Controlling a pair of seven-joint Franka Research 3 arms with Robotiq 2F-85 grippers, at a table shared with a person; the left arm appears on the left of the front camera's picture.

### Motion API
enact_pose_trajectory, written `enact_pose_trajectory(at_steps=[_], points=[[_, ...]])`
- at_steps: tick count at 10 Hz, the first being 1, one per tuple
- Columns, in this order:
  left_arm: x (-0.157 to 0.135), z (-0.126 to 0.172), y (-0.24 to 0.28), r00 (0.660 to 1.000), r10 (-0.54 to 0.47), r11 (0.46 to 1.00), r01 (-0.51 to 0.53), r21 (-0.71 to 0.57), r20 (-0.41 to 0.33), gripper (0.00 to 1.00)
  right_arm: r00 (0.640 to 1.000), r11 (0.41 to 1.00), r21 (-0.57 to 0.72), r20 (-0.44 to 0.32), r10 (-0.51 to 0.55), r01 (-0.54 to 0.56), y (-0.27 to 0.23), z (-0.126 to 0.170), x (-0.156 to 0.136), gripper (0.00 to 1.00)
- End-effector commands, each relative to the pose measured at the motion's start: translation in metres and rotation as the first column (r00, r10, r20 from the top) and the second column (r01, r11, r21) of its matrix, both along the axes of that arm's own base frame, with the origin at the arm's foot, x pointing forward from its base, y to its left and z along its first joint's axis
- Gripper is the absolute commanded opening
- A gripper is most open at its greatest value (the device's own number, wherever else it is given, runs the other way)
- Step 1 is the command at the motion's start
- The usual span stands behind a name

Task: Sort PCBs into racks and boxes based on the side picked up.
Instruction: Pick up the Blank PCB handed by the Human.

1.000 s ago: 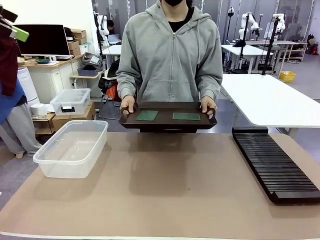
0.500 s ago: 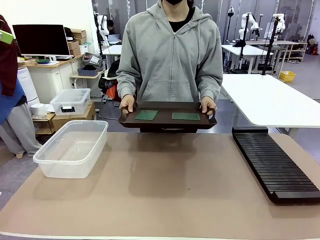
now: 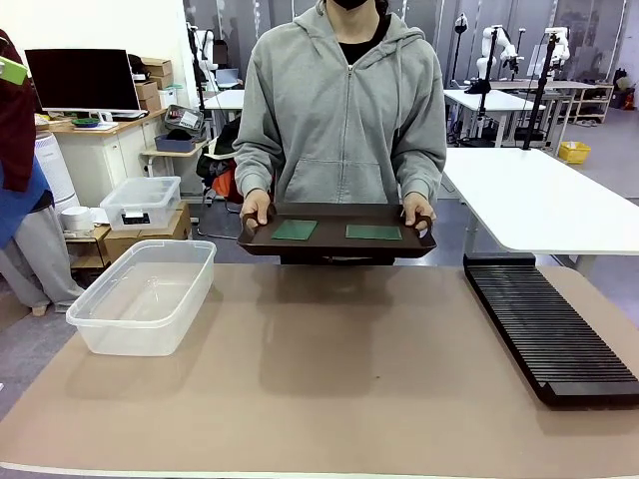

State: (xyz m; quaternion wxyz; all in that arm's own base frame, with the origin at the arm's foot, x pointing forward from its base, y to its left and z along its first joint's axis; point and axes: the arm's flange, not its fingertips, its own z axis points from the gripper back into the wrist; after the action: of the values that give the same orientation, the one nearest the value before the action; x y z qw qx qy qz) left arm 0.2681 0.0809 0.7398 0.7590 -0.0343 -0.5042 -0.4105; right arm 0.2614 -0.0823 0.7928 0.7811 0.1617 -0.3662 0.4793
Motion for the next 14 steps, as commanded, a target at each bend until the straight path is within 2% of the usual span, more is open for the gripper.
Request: enact_pose_trajectory(at_steps=[1, 2, 4, 5, 7, 11, 14], points=[[-0.002, 0.015, 0.0, 0.997, -0.004, 0.999, 0.007, 0.039, -0.073, 1.0, 1.0, 1.0, 0.002, 0.0, -0.001, 0.001, -0.001, 0.0, 0.0, 1.0], [-0.008, 0.025, -0.001, 0.994, -0.027, 0.996, 0.036, 0.081, -0.107, 1.0, 1.0, 1.0, -0.016, -0.03, -0.003, 0.003, -0.007, 0.004, 0.006, 1.0], [-0.018, 0.042, 0.003, 0.99, -0.091, 0.99, 0.102, 0.099, -0.11, 1.0, 0.992, 0.995, 0.025, -0.081, 0.098, -0.096, -0.027, 0.015, 0.01, 1.0], [-0.02, 0.048, 0.009, 0.989, -0.098, 0.99, 0.108, 0.093, -0.107, 1.0, 0.99, 0.994, 0.035, -0.083, 0.11, -0.108, -0.034, 0.018, 0.007, 1.0], [-0.021, 0.056, 0.02, 0.985, -0.137, 0.989, 0.142, 0.044, -0.104, 1.0, 0.99, 0.993, 0.036, -0.076, 0.115, -0.112, -0.043, 0.029, -0.001, 1.0], [-0.019, 0.058, 0.028, 0.984, -0.136, 0.989, 0.142, 0.04, -0.115, 1.0, 1.0, 0.998, -0.053, -0.009, 0.016, -0.016, -0.047, 0.056, -0.025, 1.0], [-0.02, 0.056, 0.026, 0.989, -0.104, 0.994, 0.108, 0.032, -0.11, 1.0, 0.999, 0.999, -0.014, -0.017, 0.029, -0.029, -0.05, 0.056, -0.024, 1.0]])
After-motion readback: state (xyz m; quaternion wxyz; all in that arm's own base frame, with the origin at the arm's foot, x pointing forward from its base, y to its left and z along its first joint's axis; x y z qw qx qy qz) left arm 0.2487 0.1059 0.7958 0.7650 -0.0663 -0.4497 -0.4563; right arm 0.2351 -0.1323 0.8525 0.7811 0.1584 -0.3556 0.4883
